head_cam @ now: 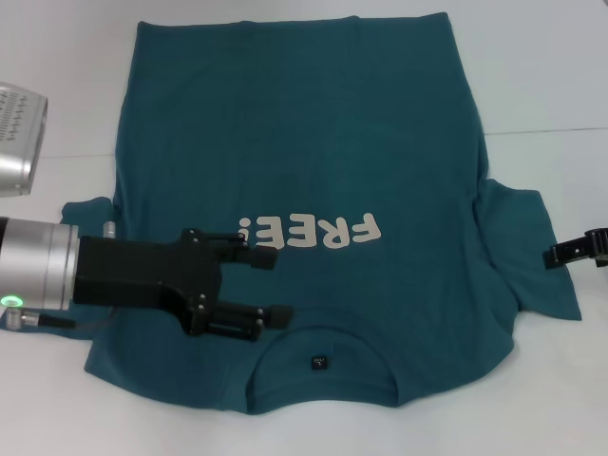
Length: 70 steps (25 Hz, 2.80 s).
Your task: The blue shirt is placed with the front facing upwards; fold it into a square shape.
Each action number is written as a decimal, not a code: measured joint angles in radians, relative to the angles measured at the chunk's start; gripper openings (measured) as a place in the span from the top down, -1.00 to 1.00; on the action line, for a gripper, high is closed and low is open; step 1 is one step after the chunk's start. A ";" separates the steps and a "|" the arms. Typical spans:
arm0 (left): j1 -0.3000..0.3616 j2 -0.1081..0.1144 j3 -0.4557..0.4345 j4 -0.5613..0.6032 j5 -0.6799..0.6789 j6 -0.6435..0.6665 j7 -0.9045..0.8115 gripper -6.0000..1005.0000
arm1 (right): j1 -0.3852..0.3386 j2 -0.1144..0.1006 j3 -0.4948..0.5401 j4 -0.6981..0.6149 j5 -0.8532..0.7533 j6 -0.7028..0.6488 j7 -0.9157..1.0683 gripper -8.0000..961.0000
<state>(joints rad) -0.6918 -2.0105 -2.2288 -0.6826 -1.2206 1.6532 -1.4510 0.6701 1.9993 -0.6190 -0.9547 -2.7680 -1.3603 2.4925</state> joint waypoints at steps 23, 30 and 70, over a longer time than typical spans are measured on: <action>0.001 -0.008 -0.002 0.000 0.003 0.000 -0.003 -0.65 | 0.015 -0.007 -0.051 0.076 -0.029 0.055 0.026 -0.87; 0.000 -0.013 -0.002 0.000 0.003 0.000 -0.003 -0.65 | -0.001 0.000 -0.046 0.086 -0.027 0.087 0.024 -0.86; -0.001 -0.023 -0.002 0.000 0.006 0.000 -0.002 -0.65 | -0.021 -0.066 -0.028 0.203 0.117 0.118 -0.005 -0.84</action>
<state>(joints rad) -0.6924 -2.0340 -2.2304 -0.6827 -1.2148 1.6529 -1.4526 0.6494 1.9332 -0.6472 -0.7515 -2.6508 -1.2419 2.4875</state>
